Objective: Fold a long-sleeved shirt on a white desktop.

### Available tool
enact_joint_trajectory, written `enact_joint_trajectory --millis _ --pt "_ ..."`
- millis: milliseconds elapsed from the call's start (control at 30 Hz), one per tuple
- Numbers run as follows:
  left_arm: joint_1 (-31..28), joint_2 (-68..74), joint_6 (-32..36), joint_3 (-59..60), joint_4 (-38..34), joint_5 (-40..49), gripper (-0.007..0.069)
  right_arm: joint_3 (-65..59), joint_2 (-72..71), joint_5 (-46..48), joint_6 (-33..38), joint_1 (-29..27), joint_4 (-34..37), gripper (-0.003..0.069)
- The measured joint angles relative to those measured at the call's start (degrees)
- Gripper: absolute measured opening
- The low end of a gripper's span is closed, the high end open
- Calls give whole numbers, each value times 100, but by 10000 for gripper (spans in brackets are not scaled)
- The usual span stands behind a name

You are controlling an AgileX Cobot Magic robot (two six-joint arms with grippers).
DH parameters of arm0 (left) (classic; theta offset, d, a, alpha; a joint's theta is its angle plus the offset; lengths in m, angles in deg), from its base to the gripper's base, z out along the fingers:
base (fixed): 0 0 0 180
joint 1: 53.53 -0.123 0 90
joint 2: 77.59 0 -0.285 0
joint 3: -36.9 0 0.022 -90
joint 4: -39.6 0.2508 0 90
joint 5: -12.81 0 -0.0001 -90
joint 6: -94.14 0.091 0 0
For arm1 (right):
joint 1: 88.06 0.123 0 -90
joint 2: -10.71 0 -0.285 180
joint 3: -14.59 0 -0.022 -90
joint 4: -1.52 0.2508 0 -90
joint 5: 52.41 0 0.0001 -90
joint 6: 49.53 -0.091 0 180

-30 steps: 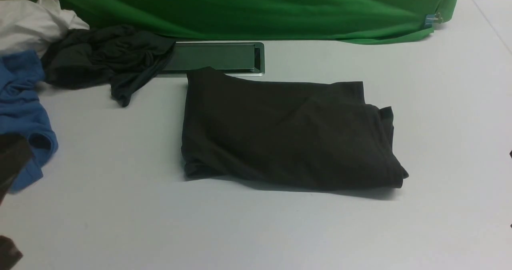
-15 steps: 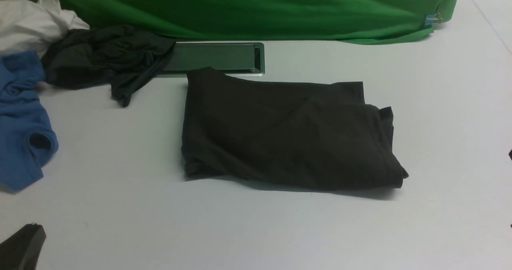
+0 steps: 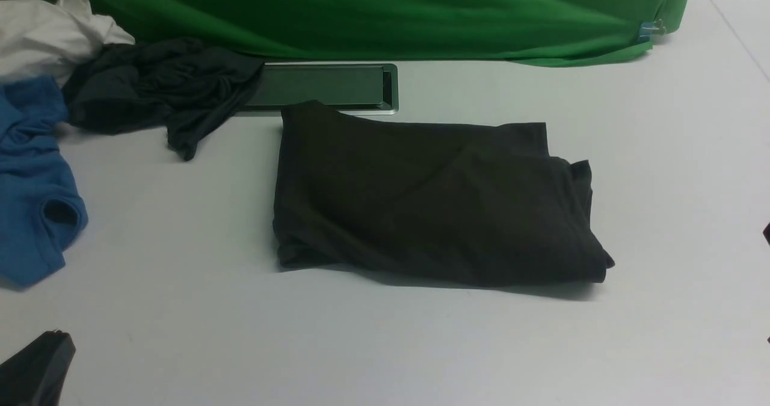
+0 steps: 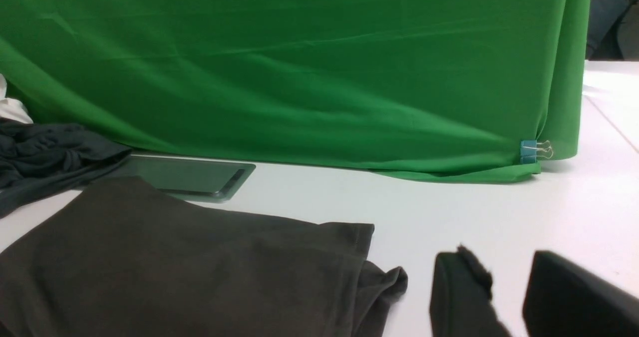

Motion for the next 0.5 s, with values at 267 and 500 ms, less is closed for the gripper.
enact_joint_trajectory --millis 267,500 --pt "84 0 0 0 0 -37 32 0 0 0 -1 0 0 225" --pt "84 0 0 0 0 -42 34 -16 -232 23 -1 0 0 237"
